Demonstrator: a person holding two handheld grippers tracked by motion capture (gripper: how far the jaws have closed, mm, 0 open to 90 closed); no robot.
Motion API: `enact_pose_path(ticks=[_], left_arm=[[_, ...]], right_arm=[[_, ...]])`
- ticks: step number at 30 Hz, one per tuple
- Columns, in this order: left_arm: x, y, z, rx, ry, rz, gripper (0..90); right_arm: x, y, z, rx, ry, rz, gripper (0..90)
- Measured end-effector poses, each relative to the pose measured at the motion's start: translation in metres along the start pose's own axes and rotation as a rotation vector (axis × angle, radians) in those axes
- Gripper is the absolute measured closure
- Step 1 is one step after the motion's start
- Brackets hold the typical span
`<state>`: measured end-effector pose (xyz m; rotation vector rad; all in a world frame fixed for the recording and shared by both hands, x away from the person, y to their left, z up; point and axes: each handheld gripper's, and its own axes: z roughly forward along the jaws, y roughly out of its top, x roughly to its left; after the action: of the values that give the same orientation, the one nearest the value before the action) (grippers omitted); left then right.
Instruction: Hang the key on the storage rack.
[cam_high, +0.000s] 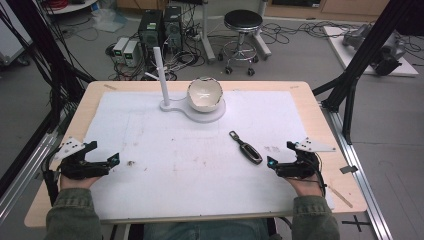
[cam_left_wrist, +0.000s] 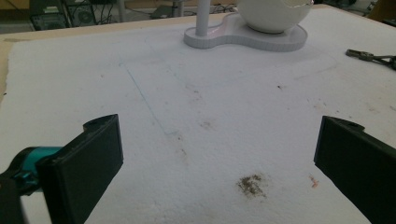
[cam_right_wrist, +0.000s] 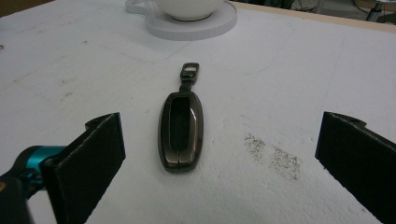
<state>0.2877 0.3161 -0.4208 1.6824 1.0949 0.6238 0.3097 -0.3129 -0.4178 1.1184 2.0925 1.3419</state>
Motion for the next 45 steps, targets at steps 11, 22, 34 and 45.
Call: enact_pose_path(ticks=[11,22,34,45], left_arm=[[0.001,0.000,0.003,-0.006,-0.005,-0.006,1.8],[0.002,-0.001,0.005,0.002,-0.009,-0.004,1.8],[0.000,-0.001,0.004,0.005,-0.013,0.000,1.8],[0.001,0.000,0.004,-0.001,-0.008,-0.006,1.8]], right_arm=[[-0.001,-0.003,-0.002,-0.012,0.006,-0.004,0.4],[0.000,-0.003,-0.001,0.002,-0.003,-0.004,0.4],[0.004,-0.001,0.003,0.035,-0.014,-0.004,0.4],[0.008,0.017,0.019,0.094,-0.005,-0.035,0.4]])
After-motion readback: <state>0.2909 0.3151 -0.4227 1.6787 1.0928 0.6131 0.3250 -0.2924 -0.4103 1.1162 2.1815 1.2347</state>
